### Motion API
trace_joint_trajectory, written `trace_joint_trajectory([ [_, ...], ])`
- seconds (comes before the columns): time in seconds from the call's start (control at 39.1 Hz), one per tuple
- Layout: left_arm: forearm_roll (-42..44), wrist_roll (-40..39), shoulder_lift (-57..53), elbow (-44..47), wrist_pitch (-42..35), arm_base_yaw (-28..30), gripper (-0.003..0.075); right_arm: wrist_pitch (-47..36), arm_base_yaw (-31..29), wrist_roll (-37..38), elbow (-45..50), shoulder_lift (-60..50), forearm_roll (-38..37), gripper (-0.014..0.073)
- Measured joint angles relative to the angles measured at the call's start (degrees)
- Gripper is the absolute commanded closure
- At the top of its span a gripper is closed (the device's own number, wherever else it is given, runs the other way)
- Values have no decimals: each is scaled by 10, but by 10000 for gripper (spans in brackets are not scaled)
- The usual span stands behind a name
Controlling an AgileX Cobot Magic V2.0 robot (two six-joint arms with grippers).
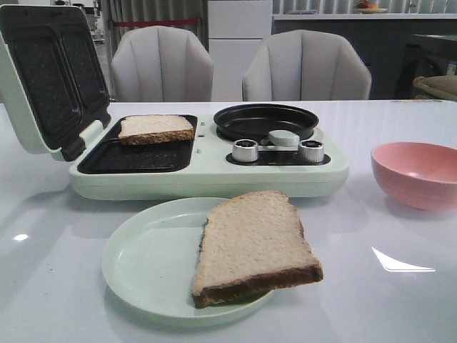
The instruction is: Make breakfast with bread and shrimp
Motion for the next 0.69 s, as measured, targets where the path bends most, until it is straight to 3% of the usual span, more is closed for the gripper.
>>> trace_joint_trajectory([
  [0.26,0,0,0,0,0,0,157,97,0,-41,-116,206,110,75],
  [0.46,0,0,0,0,0,0,157,120,0,-165,-156,343,275,75],
  [0.69,0,0,0,0,0,0,157,128,0,-367,-158,483,477,75],
])
